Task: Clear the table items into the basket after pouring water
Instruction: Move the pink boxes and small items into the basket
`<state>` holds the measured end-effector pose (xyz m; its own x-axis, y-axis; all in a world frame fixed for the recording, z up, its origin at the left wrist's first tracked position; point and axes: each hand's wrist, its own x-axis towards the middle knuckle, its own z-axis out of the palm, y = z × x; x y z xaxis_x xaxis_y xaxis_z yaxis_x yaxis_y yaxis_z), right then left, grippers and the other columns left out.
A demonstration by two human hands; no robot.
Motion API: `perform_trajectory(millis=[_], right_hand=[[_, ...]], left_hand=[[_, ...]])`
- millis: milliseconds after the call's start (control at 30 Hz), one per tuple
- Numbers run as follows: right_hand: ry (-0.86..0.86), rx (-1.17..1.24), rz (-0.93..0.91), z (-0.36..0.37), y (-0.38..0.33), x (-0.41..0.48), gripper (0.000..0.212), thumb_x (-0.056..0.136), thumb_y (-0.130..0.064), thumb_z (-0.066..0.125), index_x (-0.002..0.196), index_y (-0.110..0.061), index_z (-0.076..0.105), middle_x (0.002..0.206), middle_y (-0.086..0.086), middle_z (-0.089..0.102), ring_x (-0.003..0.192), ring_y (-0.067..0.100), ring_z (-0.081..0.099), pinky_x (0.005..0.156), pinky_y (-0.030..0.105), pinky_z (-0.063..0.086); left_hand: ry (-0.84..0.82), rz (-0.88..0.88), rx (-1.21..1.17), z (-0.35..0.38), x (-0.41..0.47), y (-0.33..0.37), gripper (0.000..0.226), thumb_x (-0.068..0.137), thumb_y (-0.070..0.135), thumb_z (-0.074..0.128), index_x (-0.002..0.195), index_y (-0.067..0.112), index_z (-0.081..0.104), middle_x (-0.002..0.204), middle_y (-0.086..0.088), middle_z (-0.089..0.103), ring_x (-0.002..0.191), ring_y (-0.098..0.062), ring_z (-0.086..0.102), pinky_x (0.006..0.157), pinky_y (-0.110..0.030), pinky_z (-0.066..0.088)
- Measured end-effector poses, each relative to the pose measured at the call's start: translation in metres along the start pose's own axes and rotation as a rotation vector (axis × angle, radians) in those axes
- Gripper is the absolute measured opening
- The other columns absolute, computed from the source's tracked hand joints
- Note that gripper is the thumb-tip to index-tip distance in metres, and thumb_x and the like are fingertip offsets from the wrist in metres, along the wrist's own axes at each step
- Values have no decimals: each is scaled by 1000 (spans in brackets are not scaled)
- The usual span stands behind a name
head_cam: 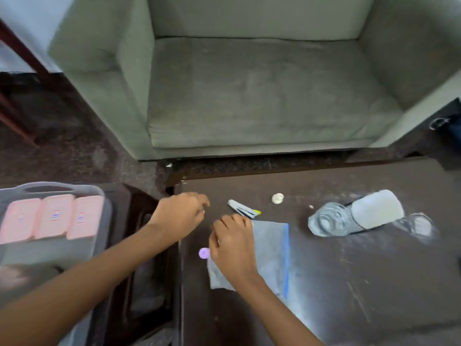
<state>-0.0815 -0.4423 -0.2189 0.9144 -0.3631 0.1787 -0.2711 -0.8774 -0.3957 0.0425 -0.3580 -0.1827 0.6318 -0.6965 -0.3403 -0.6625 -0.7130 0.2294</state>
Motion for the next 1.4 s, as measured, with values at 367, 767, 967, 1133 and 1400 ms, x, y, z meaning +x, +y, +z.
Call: perform_trajectory(millis=[367, 767, 967, 1133, 1400], right_hand=[[-88, -52, 163, -33, 168, -68, 16, 65, -16, 44, 61, -20, 59, 60, -5, 58, 57, 17, 52, 60, 27, 26], [56, 52, 259, -68, 229, -81, 13, 70, -17, 47, 67, -18, 59, 67, -4, 59, 66, 18, 53, 60, 29, 43], [183, 48, 395, -99, 296, -110, 11, 72, -14, 50, 65, -11, 58, 64, 3, 58, 64, 24, 54, 56, 34, 46], [255, -31, 562, -124, 378, -149, 19, 72, -16, 44, 67, -8, 60, 69, 7, 62, 65, 30, 55, 57, 36, 48], [184, -213, 1094, -148, 519, -177, 57, 85, -8, 56, 138, -5, 36, 149, 30, 20, 134, 45, 25, 112, 46, 23]], left_hand=[[21, 69, 219, 127, 105, 75, 55, 64, 1, 72, 118, 11, 65, 120, -13, 64, 107, -33, 62, 100, -46, 40], [184, -11, 215, 80, 61, 147, 30, 68, 19, 80, 96, 18, 70, 81, -8, 64, 70, -35, 62, 59, -40, 50], [149, 254, 65, 110, 18, 252, 33, 73, 46, 44, 94, 29, 63, 76, 1, 60, 64, -23, 64, 42, -27, 48], [27, 316, 16, 136, 23, 352, 32, 63, 52, 61, 87, 32, 51, 69, 9, 57, 53, -13, 64, 33, -26, 44], [-34, 193, -163, 148, 77, 458, 24, 82, 47, 57, 90, 25, 56, 95, 5, 55, 87, -22, 63, 68, -33, 48]])
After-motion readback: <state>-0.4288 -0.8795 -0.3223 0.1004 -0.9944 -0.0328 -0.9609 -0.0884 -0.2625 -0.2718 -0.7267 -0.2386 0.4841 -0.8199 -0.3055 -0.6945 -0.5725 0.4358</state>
